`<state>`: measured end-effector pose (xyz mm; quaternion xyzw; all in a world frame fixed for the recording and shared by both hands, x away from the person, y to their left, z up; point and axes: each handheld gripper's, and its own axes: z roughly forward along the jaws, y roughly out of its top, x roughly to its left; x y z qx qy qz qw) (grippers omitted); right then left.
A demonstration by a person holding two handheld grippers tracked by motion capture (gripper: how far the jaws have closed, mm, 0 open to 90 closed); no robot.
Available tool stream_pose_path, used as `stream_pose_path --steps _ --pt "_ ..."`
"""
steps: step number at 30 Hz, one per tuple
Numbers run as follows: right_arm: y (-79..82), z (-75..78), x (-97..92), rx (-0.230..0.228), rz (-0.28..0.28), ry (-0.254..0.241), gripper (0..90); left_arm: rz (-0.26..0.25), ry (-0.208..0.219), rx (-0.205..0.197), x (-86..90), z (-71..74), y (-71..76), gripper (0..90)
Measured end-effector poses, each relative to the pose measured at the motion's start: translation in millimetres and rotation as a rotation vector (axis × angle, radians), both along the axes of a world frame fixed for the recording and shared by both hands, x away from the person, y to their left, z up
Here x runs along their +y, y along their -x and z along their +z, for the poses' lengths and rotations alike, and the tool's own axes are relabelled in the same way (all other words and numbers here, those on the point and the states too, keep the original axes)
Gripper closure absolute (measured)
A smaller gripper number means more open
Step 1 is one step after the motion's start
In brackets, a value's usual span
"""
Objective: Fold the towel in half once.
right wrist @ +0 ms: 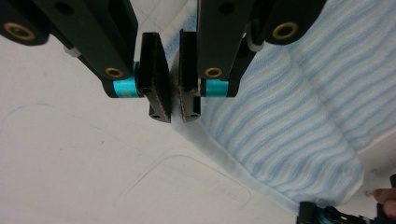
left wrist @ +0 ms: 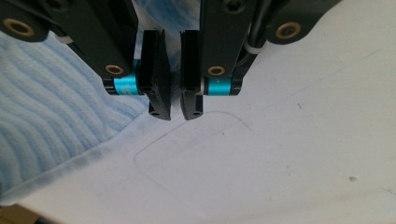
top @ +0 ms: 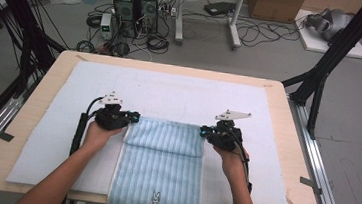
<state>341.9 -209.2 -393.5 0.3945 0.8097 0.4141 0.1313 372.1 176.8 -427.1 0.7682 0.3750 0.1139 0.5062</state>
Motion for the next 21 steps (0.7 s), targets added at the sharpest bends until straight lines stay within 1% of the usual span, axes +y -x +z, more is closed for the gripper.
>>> stream_pose_path --steps 1,2,3,4,6,7,9,10,11,13,15,19,20,21 --pt "1.4 0.6 -1.1 -0.003 0.004 -0.01 83.2 0.0 0.019 -0.002 3.2 2.1 3.7 82.4" --pt "2.8 1.3 -2.2 -0.004 0.006 -0.017 83.2 -0.004 0.026 -0.006 6.4 4.1 7.2 82.4" --pt "4.3 1.8 -3.2 -0.006 0.013 -0.025 83.1 -0.007 0.044 -0.005 9.1 5.9 10.7 82.4" --pt "6.0 2.3 -4.0 -0.012 0.018 -0.029 83.1 -0.014 0.064 -0.002 11.6 7.2 14.0 82.4" --pt "10.7 3.8 -5.3 -0.009 0.028 -0.044 83.1 -0.03 0.085 0.004 15.7 8.9 21.3 82.3" --pt "13.3 4.7 -5.9 -0.014 0.035 -0.046 83.1 -0.036 0.098 0.009 17.8 9.3 24.6 82.4" --pt "18.7 5.5 -7.0 -0.017 0.049 -0.056 83.1 -0.045 0.131 0.02 22.4 9.6 31.0 82.3" --pt "21.4 5.5 -7.6 -0.006 0.051 -0.053 83.0 -0.048 0.14 0.023 24.1 9.1 34.2 82.3" --pt "24.1 4.8 -7.8 0.003 0.053 -0.052 83.0 -0.057 0.142 0.029 25.1 8.2 37.4 82.3" --pt "29.5 2.1 -8.0 0.015 0.06 -0.044 83.0 -0.078 0.126 0.047 25.0 5.0 43.6 82.3" --pt "34.7 -2.1 -7.6 0.027 0.067 -0.027 82.8 -0.094 0.12 0.06 24.9 1.0 49.2 82.3" --pt "43.4 -11.7 -8.5 0.047 0.066 -0.003 82.0 -0.107 0.111 0.089 25.6 -7.2 58.3 82.2" --pt "45.3 -14.4 -8.1 0.052 0.068 0.002 82.0 -0.112 0.113 0.102 25.3 -9.5 60.3 82.2" --pt "47.3 -16.9 -7.9 0.057 0.07 0.014 81.8 -0.12 0.106 0.116 24.6 -12.3 62.7 82.2"
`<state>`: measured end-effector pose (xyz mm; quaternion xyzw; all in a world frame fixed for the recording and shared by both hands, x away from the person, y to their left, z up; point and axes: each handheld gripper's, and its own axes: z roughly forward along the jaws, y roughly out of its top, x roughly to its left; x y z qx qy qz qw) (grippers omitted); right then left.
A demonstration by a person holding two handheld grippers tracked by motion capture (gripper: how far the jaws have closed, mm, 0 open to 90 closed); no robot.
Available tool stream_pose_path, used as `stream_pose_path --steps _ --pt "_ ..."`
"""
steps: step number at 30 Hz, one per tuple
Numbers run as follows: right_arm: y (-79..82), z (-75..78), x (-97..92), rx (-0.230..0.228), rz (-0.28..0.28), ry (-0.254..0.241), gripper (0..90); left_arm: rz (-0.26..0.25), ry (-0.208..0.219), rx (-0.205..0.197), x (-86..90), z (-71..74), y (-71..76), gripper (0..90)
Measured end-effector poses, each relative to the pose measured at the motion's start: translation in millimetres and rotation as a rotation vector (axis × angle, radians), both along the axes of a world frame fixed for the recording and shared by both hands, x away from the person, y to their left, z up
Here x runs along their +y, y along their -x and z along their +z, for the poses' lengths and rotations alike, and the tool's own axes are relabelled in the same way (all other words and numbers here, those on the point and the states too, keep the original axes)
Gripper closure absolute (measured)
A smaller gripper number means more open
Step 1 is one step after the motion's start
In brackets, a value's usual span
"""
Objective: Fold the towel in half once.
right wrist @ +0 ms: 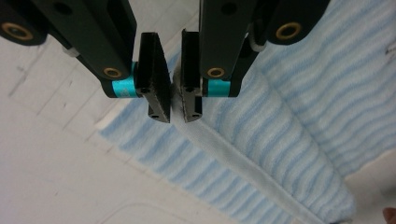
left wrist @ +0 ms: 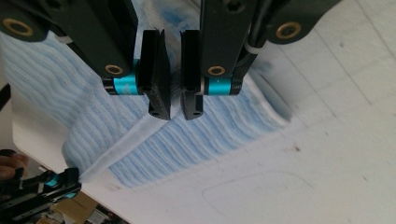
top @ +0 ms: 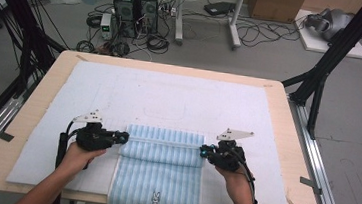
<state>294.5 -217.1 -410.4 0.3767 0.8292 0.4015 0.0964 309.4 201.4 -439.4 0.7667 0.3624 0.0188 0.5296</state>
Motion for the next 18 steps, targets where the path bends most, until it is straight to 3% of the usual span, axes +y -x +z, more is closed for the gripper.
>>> stream_pose_path --steps 3,6,8,9,10,12,15,18 --pt "4.4 -8.7 0.1 0.025 0.001 0.027 81.8 -0.018 -0.021 0.024 -0.6 -6.4 2.8 81.9" --pt "5.7 -13.9 0.0 0.047 -0.002 0.036 78.0 -0.003 -0.024 0.037 0.7 -8.6 1.5 78.0" --pt "4.4 -14.4 -1.0 0.048 -0.027 0.024 62.7 0.07 0.0 0.052 3.9 -5.7 -3.5 57.5" --pt "3.1 -12.7 -2.6 0.051 -0.047 0.003 60.9 0.088 0.018 0.057 5.6 -4.0 -6.2 52.3" --pt "1.4 -11.2 -4.5 0.04 -0.058 -0.009 59.6 0.107 0.036 0.054 7.6 -1.5 -10.1 50.5" --pt "-4.6 -7.0 -8.7 0.018 -0.104 -0.026 59.7 0.143 0.028 0.038 9.4 1.8 -18.7 49.4" --pt "-17.0 -8.3 -11.2 0.035 -0.156 -0.04 61.3 0.185 0.008 0.055 8.2 -0.4 -33.2 49.2" --pt "-28.2 -16.0 -7.1 0.06 -0.17 -0.02 59.8 0.202 -0.038 0.077 2.2 -8.2 -43.5 48.9"
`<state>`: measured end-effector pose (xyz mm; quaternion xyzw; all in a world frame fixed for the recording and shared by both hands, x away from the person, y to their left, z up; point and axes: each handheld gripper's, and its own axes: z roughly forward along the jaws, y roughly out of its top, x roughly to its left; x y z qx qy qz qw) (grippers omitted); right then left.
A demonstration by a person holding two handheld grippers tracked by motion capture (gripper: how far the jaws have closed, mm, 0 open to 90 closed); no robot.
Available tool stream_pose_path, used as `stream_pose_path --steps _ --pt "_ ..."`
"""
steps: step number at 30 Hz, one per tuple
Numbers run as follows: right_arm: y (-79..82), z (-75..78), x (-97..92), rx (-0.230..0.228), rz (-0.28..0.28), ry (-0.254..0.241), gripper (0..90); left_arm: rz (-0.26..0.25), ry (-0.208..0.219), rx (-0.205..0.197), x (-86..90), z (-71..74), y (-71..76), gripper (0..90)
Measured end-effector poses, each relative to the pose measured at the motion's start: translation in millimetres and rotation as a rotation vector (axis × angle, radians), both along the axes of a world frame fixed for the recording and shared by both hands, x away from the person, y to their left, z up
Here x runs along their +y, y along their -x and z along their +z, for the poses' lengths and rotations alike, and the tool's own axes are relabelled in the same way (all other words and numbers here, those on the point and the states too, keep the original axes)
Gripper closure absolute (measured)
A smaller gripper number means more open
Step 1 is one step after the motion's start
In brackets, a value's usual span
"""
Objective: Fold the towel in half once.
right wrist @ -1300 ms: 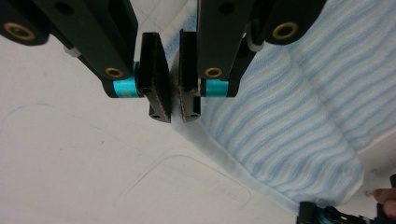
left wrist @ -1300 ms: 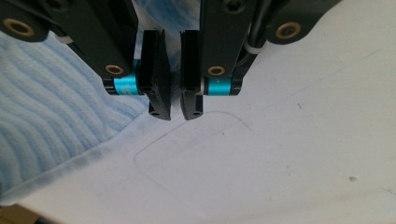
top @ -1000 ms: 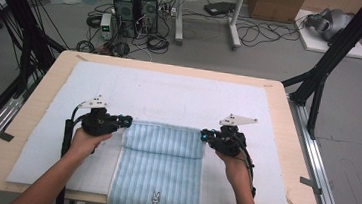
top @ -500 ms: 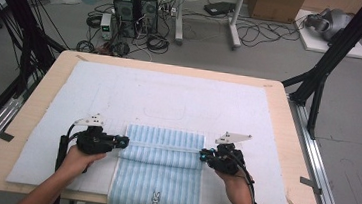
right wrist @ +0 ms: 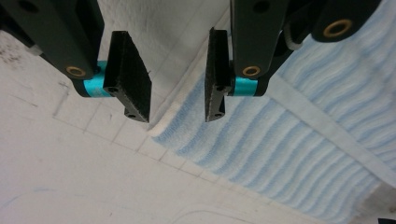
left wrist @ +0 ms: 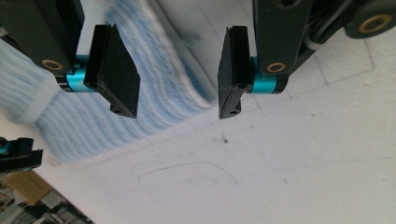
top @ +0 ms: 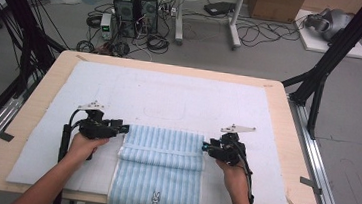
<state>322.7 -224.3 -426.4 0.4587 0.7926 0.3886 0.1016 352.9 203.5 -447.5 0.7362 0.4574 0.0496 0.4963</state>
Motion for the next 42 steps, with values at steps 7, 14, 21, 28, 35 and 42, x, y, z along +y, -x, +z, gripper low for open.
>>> stream_pose_path --steps 7,14,21,28,35,42 --pt "-12.4 -11.5 14.7 0.034 0.0 0.024 55.3 -0.012 -0.114 -0.025 -16.3 -5.7 -1.6 54.9" --pt "-14.0 -13.2 23.7 0.038 0.047 0.056 83.0 -0.053 -0.125 -0.011 -21.9 -5.1 -8.3 85.2" --pt "-26.6 -9.1 29.7 -0.016 0.029 0.106 85.0 -0.01 -0.096 0.001 -17.0 -5.2 -24.8 86.5" --pt "-53.6 -4.5 36.9 -0.061 -0.003 0.102 84.9 0.032 -0.106 -0.035 -13.6 -1.5 -53.2 87.0" --pt "-81.9 -0.7 42.6 -0.079 -0.028 0.113 84.9 0.061 -0.084 -0.068 -9.8 -2.5 -74.7 87.0" --pt "-97.8 -7.4 40.5 -0.092 -0.07 0.119 84.7 0.054 -0.091 -0.101 -13.5 -0.5 -92.3 87.2"
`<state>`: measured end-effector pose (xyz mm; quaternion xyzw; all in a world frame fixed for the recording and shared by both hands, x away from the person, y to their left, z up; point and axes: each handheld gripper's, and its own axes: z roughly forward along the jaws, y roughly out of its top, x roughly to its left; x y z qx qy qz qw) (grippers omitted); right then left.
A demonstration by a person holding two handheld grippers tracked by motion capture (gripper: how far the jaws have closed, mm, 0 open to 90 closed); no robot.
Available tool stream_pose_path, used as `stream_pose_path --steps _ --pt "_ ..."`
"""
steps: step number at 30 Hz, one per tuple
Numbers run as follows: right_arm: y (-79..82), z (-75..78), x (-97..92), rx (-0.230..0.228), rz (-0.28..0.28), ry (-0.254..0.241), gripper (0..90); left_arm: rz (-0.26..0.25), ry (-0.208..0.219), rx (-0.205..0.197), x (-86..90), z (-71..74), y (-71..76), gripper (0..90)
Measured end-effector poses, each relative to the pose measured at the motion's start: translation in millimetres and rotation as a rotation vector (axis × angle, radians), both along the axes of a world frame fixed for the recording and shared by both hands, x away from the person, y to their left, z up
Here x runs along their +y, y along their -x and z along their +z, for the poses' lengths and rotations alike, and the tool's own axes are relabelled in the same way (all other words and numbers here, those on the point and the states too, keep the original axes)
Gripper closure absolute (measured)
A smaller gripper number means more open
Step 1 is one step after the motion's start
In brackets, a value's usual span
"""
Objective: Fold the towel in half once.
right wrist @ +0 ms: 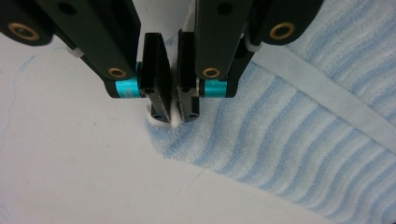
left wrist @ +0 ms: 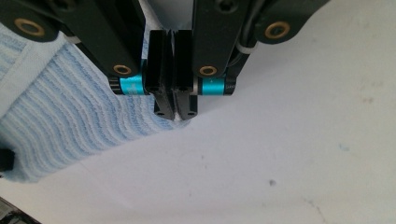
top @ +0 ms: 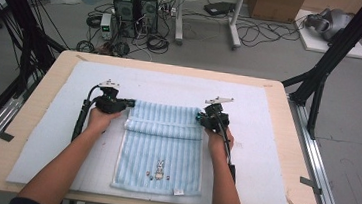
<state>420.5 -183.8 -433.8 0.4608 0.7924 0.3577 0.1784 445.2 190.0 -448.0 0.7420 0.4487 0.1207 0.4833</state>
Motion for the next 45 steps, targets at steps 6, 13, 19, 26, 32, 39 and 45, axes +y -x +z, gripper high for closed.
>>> stream_pose_path --steps 6,13,19,26,32,39,45 --pt "-9.5 0.8 2.7 -0.025 -0.018 0.02 84.6 0.0 -0.012 0.005 -2.0 4.9 -13.3 87.1" --pt "-13.9 -2.7 3.0 -0.029 -0.044 0.034 81.8 -0.006 -0.002 0.013 -2.8 -0.5 -13.9 86.8" --pt "-10.6 2.8 -3.4 -0.045 -0.064 0.007 58.8 -0.007 0.062 0.044 3.5 6.8 -9.4 61.9" --pt "2.2 15.1 -13.8 -0.054 -0.003 -0.075 55.6 -0.069 0.08 0.013 3.2 9.6 10.9 58.4" --pt "15.0 16.4 -22.8 -0.016 0.079 -0.106 55.6 -0.109 0.059 0.043 5.2 2.1 24.4 54.8" --pt "20.9 7.5 -24.0 0.034 0.117 -0.091 59.2 -0.143 0.01 0.04 1.5 -2.9 34.5 64.0" --pt "19.6 1.4 -20.0 0.065 0.147 -0.056 82.7 -0.161 -0.015 0.009 0.1 -1.9 40.5 80.7"
